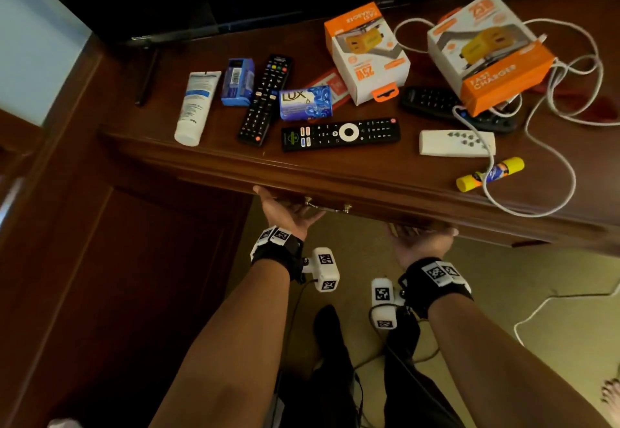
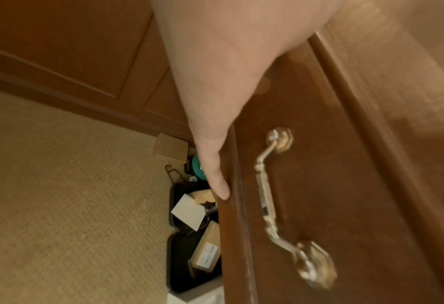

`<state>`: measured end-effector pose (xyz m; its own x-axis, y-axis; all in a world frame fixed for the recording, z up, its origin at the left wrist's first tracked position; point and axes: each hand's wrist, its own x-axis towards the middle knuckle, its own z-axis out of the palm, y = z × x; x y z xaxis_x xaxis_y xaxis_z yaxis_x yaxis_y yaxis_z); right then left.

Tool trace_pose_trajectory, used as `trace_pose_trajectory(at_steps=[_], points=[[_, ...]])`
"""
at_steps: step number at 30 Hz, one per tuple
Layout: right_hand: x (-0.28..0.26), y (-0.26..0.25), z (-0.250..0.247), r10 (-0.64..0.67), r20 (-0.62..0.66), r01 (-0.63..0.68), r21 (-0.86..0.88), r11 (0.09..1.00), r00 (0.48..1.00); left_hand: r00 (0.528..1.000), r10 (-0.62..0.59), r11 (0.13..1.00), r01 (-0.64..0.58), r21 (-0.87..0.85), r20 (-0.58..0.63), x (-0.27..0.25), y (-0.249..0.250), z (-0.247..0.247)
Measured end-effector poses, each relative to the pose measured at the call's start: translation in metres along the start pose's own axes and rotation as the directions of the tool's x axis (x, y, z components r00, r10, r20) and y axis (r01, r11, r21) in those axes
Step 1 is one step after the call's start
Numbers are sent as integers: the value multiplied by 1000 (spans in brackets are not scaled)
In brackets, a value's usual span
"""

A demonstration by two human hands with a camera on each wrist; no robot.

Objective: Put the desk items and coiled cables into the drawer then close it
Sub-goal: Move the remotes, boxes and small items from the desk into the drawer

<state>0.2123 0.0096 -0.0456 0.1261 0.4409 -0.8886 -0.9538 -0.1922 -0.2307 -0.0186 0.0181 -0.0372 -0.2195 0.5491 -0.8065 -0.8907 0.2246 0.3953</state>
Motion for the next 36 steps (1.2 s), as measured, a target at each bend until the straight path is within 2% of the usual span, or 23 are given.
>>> trace_pose_trajectory(at_steps=[3,5,6,7,8,9,10,11,12,13,14,15,16,17,18,20,21,24,27,31,36], points=[[-11,6,-19,-10,-6,10,-34,999,1000,1000,1,1000,-1,8,-26,-8,-4,-19],[-27,12,-31,-32,-10,29,-222,975,999,999,-13,998,17,60,-52,-18,-4,-28],[-36,16,-37,-38,19,42,-385,922,999,996,-15,991,26,128,-85,-25,-3,-28],[-47,20,-41,-37,72,72,-576,815,997,993,4,973,24,229,-121,-36,-1,-28],[-59,22,-43,-26,151,133,-762,633,988,989,46,925,11,379,-140,-48,1,-26],[-73,22,-41,13,249,226,-898,378,968,987,101,817,-10,576,-127,-61,3,-24],[-89,20,-36,81,357,350,-933,86,931,985,166,628,-62,776,-56,-76,6,-21],[-102,16,-29,157,460,484,-857,-179,874,974,213,383,-156,910,78,-90,9,-18],[-116,12,-18,215,553,591,-715,-373,805,940,232,117,-280,953,248,-101,11,-16],[-126,6,-6,238,636,653,-566,-503,734,880,230,-144,-390,909,414,-110,14,-12],[-135,-1,7,241,717,679,-416,-604,654,806,224,-378,-446,811,547,-119,18,-3],[-138,-7,18,256,778,668,-265,-695,574,721,210,-561,-463,686,660,-124,20,7],[-137,-12,27,298,799,625,-120,-772,522,649,162,-701,-455,550,744,-125,20,18],[-133,-16,34,355,788,566,11,-825,503,618,82,-802,-425,420,782,-126,19,29],[-126,-19,38,410,749,498,124,-858,521,635,-11,-870,-387,306,773,-123,16,37],[-112,-24,44,447,657,405,229,-885,607,711,-141,-921,-349,172,689,-117,10,48],[-105,-26,46,438,627,386,229,-894,644,739,-159,-929,-336,153,654,-113,6,51],[-95,-31,54,416,588,405,158,-900,693,774,-123,-929,-310,202,621,-103,-5,55],[-92,-35,59,443,581,437,160,-885,683,779,-105,-926,-303,224,618,-99,-8,57],[-96,-36,54,482,553,463,186,-867,680,780,-137,-899,-356,253,611,-103,-3,49],[-110,-30,23,523,519,508,187,-841,676,802,-169,-880,-385,279,574,-126,-7,22]])
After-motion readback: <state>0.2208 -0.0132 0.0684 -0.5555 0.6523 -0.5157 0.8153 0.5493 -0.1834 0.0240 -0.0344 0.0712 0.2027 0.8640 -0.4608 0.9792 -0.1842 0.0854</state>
